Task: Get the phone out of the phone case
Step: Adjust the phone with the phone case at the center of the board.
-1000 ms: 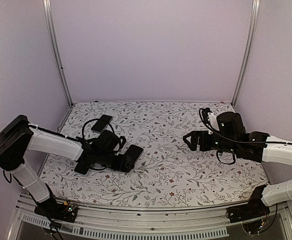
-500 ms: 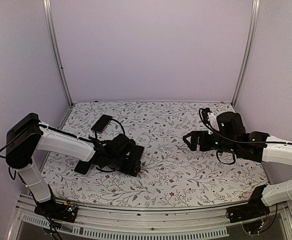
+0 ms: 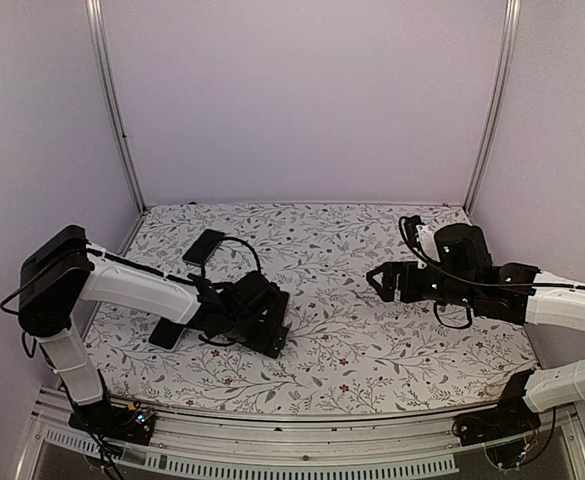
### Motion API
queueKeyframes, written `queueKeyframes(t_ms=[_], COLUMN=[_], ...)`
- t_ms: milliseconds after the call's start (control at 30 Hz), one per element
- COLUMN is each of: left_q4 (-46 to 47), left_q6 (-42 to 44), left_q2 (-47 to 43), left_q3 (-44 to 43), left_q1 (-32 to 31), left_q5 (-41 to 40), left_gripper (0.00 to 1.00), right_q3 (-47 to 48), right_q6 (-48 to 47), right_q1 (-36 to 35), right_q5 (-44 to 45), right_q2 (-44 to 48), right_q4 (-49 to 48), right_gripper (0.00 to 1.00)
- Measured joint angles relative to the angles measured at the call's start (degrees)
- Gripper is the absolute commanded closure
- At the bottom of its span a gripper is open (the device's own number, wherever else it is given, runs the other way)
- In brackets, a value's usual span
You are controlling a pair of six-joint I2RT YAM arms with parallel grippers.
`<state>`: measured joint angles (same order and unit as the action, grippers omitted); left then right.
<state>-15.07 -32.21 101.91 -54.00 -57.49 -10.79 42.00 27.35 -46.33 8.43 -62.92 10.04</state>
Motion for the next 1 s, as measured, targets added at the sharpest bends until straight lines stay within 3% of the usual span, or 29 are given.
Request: queueKeyframes(t_ms=[267, 567, 867, 1000], left_q4=[-5.14, -13.97, -17.70, -22.47], left_q6=[-3.32, -11.89, -18.91, -22.67], left_q2=[2.47, 14.08, 15.89, 19.06], left_q3=[-4.42, -20.57, -23.80, -29.59], left_q1=[-0.28, -4.04, -4.33, -4.13], left_q5=[-0.83, -6.71, -8.76, -8.81], left_gripper=[0.01, 0.01, 0.01, 0.01], right_q3=[0.00, 0.00, 0.00, 0.00], right_q6=[-0.02, -1.27, -2.25, -2.95], right_q1=[0.02, 0.02, 0.00, 0.00], right_q5=[-0.02, -0.28, -1.73, -2.25], right_q2=[0.79, 1.36, 5.35, 6.45], right_q4=[0.28, 1.75, 2.54, 2.93], right_gripper=[0.01, 0.01, 0.01, 0.01])
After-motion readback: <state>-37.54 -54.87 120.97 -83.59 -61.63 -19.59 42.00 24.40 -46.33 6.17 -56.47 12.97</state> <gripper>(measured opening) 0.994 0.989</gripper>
